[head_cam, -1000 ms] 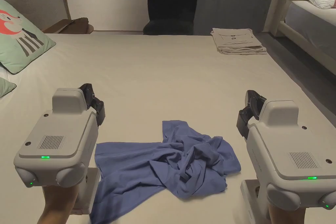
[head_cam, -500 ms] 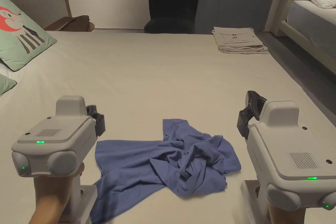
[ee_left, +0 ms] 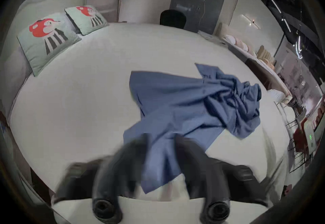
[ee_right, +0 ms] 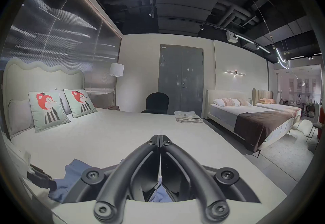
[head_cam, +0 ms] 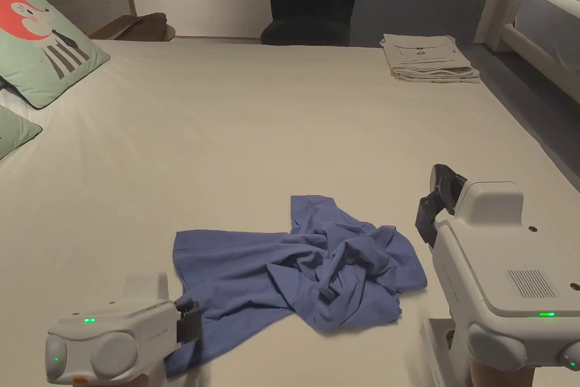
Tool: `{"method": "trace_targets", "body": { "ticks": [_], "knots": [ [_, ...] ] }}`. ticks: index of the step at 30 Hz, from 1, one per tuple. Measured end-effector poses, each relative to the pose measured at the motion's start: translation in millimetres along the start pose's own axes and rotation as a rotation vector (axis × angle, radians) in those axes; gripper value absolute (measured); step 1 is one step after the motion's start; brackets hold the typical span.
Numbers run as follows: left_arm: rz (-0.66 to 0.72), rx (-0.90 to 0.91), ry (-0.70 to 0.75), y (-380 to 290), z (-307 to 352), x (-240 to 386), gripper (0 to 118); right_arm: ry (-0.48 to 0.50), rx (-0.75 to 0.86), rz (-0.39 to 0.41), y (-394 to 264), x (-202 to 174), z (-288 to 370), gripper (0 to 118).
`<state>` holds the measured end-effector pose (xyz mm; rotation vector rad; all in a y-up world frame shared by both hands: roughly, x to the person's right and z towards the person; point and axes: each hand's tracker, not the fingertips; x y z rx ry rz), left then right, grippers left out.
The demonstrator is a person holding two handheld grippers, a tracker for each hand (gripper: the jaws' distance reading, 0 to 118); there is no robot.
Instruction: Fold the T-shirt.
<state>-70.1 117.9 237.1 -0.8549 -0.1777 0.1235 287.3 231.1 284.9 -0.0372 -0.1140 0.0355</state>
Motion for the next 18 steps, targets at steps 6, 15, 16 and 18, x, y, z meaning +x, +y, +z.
{"method": "trace_targets", "body": {
  "ticks": [6, 15, 16, 18],
  "knots": [
    [-0.015, -0.024, 0.065, -11, -9, 12, 108, 0.005, -0.007, 0.0, -3, 0, -1, 0],
    [-0.135, -0.053, 0.13, -28, -23, 35, 46, -0.008, -0.011, -0.008, -5, 8, -3, 0],
    [-0.149, -0.061, 0.138, -28, -22, 38, 44, -0.009, -0.012, -0.011, -5, 9, -3, 0],
    [-0.117, -0.059, 0.078, -26, -20, 36, 22, -0.013, -0.016, -0.015, -6, 11, -4, 0]
  ]
}}
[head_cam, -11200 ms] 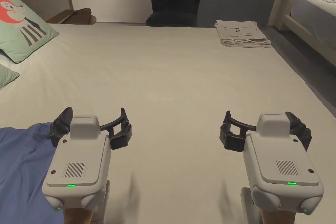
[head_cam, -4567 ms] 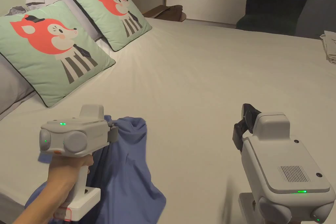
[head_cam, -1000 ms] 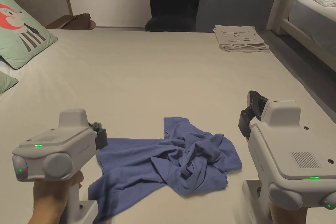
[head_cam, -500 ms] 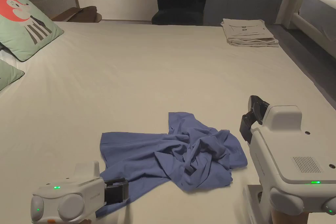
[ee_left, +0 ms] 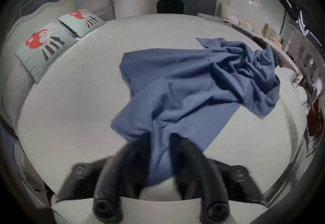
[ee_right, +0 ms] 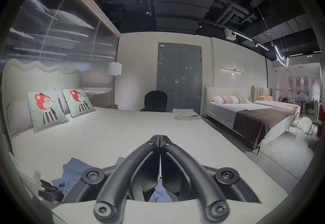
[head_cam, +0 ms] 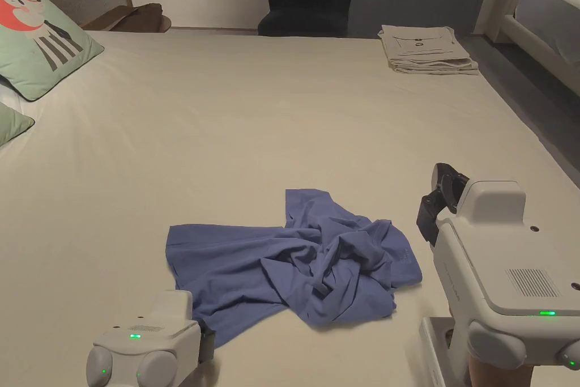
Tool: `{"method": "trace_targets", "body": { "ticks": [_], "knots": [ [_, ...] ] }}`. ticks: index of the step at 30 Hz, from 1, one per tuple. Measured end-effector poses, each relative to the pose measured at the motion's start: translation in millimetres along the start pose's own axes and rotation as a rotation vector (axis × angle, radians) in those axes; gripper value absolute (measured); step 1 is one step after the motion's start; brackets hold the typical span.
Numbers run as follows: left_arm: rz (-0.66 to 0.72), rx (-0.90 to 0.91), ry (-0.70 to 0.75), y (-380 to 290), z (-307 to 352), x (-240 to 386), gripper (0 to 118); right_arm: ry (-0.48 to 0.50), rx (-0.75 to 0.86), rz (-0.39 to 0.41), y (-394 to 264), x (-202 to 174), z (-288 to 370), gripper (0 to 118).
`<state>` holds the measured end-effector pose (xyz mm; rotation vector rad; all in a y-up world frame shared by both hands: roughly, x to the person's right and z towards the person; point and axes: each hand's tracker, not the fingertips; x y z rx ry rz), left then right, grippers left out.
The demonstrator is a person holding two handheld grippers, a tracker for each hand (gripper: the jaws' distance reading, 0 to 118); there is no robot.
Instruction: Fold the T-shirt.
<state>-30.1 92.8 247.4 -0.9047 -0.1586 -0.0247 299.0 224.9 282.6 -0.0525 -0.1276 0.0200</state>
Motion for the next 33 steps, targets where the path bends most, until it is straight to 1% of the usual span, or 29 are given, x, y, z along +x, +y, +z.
{"method": "trace_targets", "body": {
  "ticks": [1, 3, 7, 9, 11, 12, 13, 14, 15, 16, 17, 18, 19, 23, 24, 27, 28, 30, 31, 32, 33],
  "knots": [
    [0.036, -0.006, -0.036, 1, 1, -1, 3, 0.0, -0.003, -0.001, -1, 1, -1, 0],
    [0.064, -0.013, -0.056, 6, 0, -4, 3, -0.001, -0.009, -0.002, -2, 3, -2, 0],
    [0.06, 0.059, -0.065, 14, 15, -8, 3, -0.009, -0.042, -0.014, -9, 10, -12, 0],
    [0.071, 0.106, -0.086, 20, 25, -11, 3, -0.011, -0.095, -0.028, -14, 16, -25, 0],
    [0.078, 0.128, -0.114, 27, 28, -14, 2, -0.027, -0.194, -0.018, -20, 21, -46, 0],
    [0.078, 0.135, -0.121, 29, 28, -15, 2, -0.035, -0.231, -0.023, -24, 24, -56, 4],
    [0.076, 0.145, -0.128, 32, 29, -16, 2, -0.027, -0.296, -0.03, -28, 28, -70, 17],
    [0.077, 0.147, -0.131, 34, 29, -17, 2, -0.011, -0.365, -0.044, -33, 32, -85, 38],
    [0.077, 0.152, -0.137, 37, 31, -14, 2, 0.002, -0.436, -0.049, -39, 35, -99, 66],
    [0.082, 0.158, -0.141, 38, 31, -15, 2, 0.013, -0.498, -0.062, -46, 38, -113, 97],
    [0.086, 0.154, -0.145, 40, 30, -15, 2, 0.017, -0.537, -0.082, -54, 41, -124, 112],
    [0.09, 0.152, -0.149, 41, 30, -16, 2, 0.026, -0.592, -0.09, -63, 43, -136, 114],
    [0.093, 0.155, -0.152, 41, 28, -16, 2, 0.04, -0.621, -0.113, -71, 45, -143, 115],
    [0.101, 0.149, -0.161, 43, 26, -13, 2, 0.046, -0.73, -0.108, -100, 44, -166, 114],
    [0.1, 0.143, -0.165, 44, 24, -13, 2, 0.06, -0.751, -0.119, -106, 43, -170, 114],
    [0.1, 0.137, -0.167, 46, 22, -11, 2, 0.077, -0.783, -0.155, -118, 39, -178, 112],
    [0.102, 0.134, -0.169, 46, 22, -11, 2, 0.087, -0.787, -0.157, -121, 37, -181, 109],
    [0.112, 0.134, -0.177, 46, 22, -11, 2, 0.104, -0.802, -0.158, -126, 32, -183, 99],
    [0.116, 0.132, -0.179, 46, 15, -15, 2, 0.128, -0.816, -0.158, -129, 29, -183, 93],
    [0.117, 0.133, -0.182, 45, 14, -16, 2, 0.153, -0.822, -0.161, -131, 27, -183, 85],
    [0.116, 0.132, -0.184, 45, 14, -16, 2, 0.162, -0.824, -0.157, -133, 26, -182, 73]
  ]
}}
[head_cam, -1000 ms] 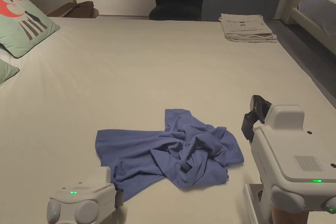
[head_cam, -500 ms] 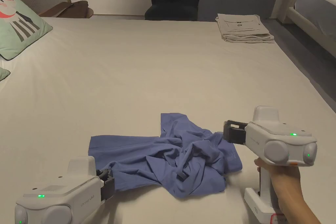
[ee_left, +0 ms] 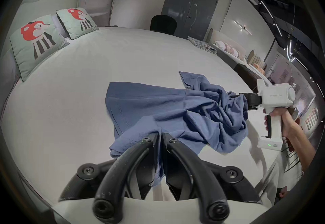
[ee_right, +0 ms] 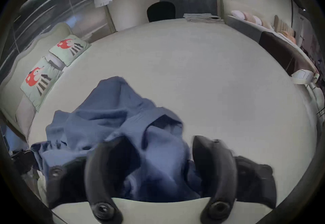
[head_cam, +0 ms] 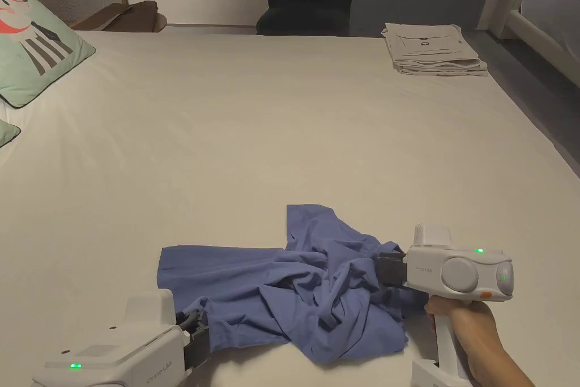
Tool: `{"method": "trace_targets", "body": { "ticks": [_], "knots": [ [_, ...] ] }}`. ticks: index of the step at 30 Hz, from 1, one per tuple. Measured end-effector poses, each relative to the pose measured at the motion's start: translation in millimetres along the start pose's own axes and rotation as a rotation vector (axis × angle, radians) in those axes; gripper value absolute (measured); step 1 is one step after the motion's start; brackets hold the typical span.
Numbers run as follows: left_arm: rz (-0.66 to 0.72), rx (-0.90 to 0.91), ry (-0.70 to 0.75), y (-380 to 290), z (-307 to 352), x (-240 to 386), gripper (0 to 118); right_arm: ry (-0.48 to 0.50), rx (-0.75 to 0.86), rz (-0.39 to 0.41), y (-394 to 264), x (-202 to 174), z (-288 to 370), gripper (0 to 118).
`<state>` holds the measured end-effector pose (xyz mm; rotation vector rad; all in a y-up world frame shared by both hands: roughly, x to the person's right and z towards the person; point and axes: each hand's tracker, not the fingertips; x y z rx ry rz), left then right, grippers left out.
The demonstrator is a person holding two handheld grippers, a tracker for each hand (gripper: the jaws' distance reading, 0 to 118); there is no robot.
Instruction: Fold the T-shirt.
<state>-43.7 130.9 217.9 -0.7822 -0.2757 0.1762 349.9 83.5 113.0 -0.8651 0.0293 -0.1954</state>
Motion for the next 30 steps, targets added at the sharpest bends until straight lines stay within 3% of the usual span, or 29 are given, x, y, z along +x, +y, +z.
{"method": "trace_targets", "body": {
  "ticks": [3, 8, 12, 15, 30],
  "knots": [
    [-0.009, -0.001, -0.004, 0, 1, 2, 2, 0.0, 0.012, 0.084, -4, -8, 7, 12],
    [0.01, 0.017, -0.015, 3, 8, 2, 2, -0.058, 0.122, 0.13, 2, -10, 40, 8],
    [0.03, 0.038, -0.03, 18, 10, -9, 2, -0.115, 0.242, 0.217, 23, -11, 83, 8],
    [0.06, 0.098, -0.055, 44, 19, -18, 2, -0.133, 0.347, 0.195, 47, -5, 115, 8],
    [-0.089, 0.42, 0.123, 269, 41, -34, 2, -0.248, 0.709, 0.223, 189, -1, 197, 8]
  ]
}}
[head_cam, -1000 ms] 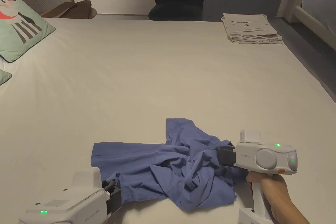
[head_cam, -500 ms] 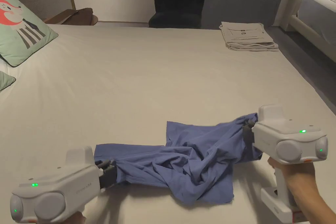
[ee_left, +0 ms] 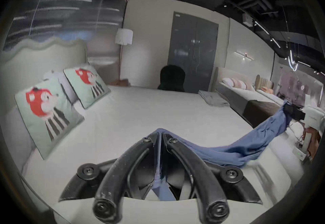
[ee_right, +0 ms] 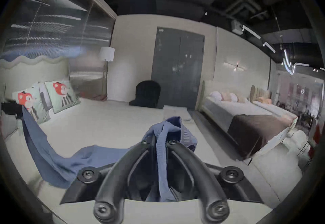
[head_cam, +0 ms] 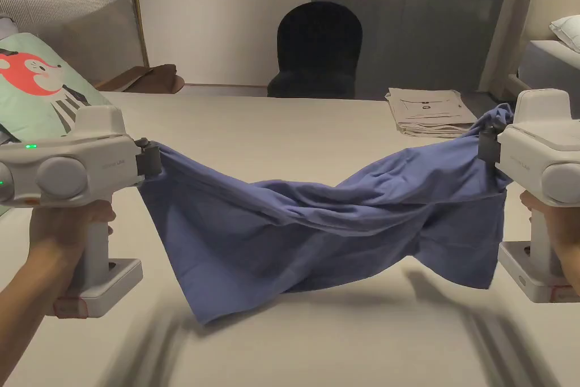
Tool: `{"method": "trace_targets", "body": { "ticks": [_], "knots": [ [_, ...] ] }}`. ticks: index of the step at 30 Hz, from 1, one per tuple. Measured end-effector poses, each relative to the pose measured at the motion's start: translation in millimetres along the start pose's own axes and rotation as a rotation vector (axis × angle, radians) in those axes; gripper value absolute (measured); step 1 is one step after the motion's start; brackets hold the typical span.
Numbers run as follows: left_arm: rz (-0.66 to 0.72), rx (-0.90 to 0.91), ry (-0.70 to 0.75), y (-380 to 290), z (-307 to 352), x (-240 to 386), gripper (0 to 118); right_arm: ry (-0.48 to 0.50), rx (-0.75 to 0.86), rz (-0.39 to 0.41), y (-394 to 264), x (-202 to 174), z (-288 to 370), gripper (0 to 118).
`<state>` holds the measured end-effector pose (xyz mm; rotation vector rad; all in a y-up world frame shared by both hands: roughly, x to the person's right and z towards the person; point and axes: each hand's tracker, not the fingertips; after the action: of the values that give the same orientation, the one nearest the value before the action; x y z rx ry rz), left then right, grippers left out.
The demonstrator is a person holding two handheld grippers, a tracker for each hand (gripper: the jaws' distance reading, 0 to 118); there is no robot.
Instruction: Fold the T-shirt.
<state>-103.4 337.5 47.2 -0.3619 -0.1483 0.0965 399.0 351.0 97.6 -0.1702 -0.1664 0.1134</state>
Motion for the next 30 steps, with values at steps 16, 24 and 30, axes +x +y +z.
{"method": "trace_targets", "body": {
  "ticks": [16, 24, 30],
  "knots": [
    [-0.126, 0.217, 0.28, 141, -116, 11, 2, -0.172, 0.208, 0.138, 82, -16, -100, 8],
    [-0.181, 0.161, 0.34, 88, -161, -11, 2, -0.172, 0.152, 0.176, 21, -53, -142, 8],
    [-0.154, 0.053, 0.329, 17, -168, -33, 2, -0.099, -0.026, 0.135, -56, -63, -157, 8]
  ]
}}
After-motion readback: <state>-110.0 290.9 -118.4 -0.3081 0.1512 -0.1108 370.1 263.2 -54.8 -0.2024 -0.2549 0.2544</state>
